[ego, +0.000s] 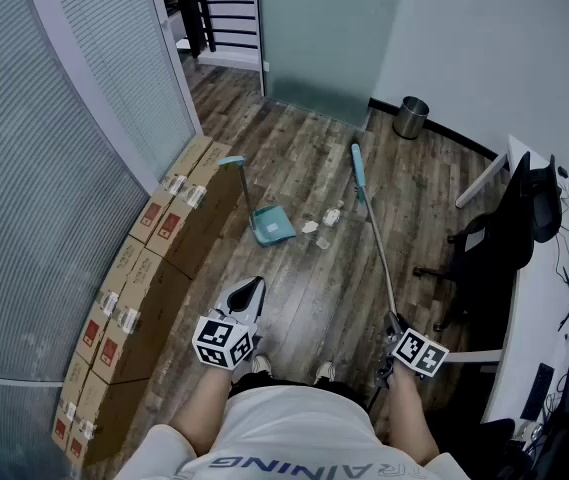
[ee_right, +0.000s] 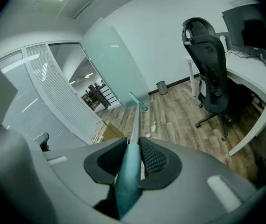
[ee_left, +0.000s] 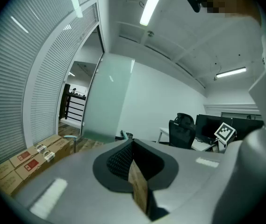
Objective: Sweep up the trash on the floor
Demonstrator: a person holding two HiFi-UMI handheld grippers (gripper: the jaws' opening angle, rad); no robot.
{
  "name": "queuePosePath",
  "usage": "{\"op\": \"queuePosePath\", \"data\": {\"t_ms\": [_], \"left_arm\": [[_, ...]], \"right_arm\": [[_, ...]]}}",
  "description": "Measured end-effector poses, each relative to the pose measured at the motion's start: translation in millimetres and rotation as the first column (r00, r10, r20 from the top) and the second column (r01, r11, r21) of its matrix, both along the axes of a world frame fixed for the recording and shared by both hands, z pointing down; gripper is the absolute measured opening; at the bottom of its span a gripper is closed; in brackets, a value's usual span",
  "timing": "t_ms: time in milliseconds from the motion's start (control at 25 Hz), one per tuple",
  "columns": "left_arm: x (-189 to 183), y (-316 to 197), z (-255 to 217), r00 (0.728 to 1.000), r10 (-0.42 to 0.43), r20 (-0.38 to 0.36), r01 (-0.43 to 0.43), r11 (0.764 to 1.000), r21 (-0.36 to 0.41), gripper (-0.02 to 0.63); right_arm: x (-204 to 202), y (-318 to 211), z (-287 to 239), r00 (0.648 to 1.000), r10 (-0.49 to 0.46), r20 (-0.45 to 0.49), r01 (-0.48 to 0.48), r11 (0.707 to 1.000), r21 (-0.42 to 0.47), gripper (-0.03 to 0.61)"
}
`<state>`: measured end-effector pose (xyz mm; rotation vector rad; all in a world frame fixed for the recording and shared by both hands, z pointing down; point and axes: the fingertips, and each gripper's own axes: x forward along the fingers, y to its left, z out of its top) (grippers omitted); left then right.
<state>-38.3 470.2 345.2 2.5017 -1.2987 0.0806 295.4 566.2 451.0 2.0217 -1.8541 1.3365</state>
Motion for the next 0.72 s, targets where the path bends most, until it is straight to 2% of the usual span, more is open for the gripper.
{"op": "queuePosePath", "data": {"t_ms": [400, 720], "left_arm": [[-5.2, -11.4, 8.4, 1.000, 0.019, -0.002, -0.019, 1.000, -0.021, 0.001], [-38.8, -29.7, 9.8, 0.999, 0.019, -0.027, -0.019, 1.000, -0.021, 0.000]], "right_arm": [[-6.3, -7.0, 2.4, 1.000, 0.008, -0.011, -0.008, 1.000, -0.008, 0.107], [-29.9, -19.0, 2.2, 0.999, 0.048, 0.000, -0.048, 0.999, -0.011, 0.107]]}}
